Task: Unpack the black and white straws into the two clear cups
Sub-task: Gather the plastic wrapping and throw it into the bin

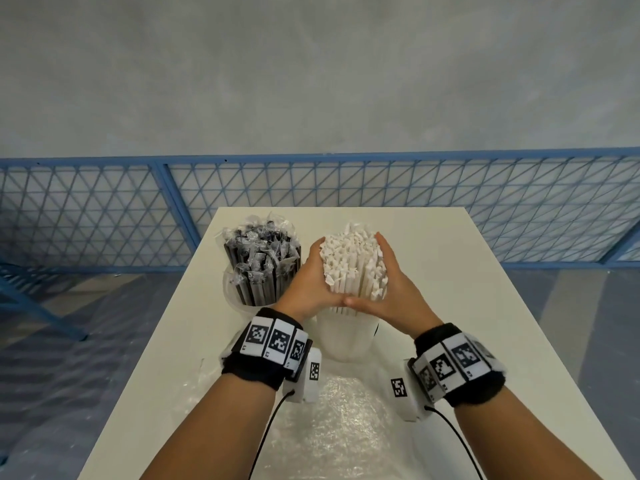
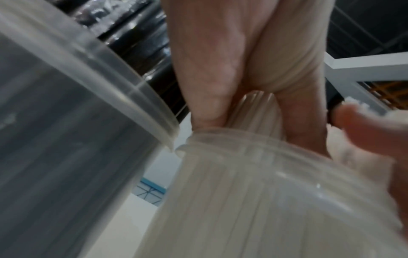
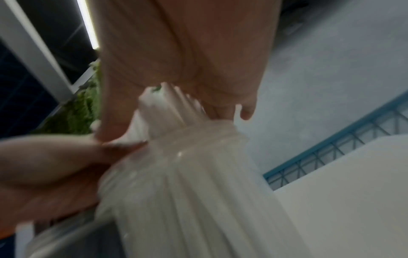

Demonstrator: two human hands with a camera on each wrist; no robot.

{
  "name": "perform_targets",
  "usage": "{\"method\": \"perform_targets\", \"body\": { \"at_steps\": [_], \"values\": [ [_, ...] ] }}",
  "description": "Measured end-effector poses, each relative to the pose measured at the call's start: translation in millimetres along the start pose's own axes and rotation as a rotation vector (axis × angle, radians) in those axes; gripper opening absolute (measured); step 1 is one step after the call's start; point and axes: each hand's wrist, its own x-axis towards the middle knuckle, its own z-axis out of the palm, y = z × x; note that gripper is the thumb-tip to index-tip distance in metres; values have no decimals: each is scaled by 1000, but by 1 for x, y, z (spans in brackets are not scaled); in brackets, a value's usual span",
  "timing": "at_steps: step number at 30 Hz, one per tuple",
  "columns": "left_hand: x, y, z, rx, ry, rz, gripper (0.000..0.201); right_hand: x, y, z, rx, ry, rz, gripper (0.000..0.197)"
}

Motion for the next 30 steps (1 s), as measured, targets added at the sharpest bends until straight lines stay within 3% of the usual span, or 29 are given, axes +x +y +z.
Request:
{"method": "perform_targets", "body": {
  "at_steps": [3, 7, 9, 11, 14, 17, 19, 23, 25, 27, 30],
  "values": [
    [5, -2, 6, -45, 91, 3, 78, 6, -4, 14, 0, 201, -48, 64],
    [7, 16, 0, -164, 177, 52, 65, 14, -25, 8, 69, 318, -147, 42],
    [9, 23, -6, -186, 177, 85, 68, 17, -33, 0, 109, 311, -183, 45],
    [8, 24, -10, -166, 194, 87, 85, 17, -31, -6, 127, 291, -194, 64],
    [-2, 20, -15, -46, 120, -15, 122, 10, -16, -11, 109, 199, -38, 108],
    [-7, 11, -15, -25, -41, -63, 123, 3, 2, -8, 128, 18, 99, 121],
    [-4, 6, -11, -34, -54, -55, 107, 5, 11, -2, 49, 18, 96, 112],
    [2, 11, -4, 5, 83, -12, 67, 11, 4, 8, 12, 205, 11, 56],
    [2, 17, -4, 15, 133, 21, 71, 12, -5, 7, 49, 211, -68, 51],
    [-3, 26, -5, 67, 149, 51, 88, 10, -13, 4, 5, 236, -137, 62],
    [-30, 32, -2, 160, 204, 160, 106, -2, -17, 4, -151, 437, -212, 70]
  ]
}}
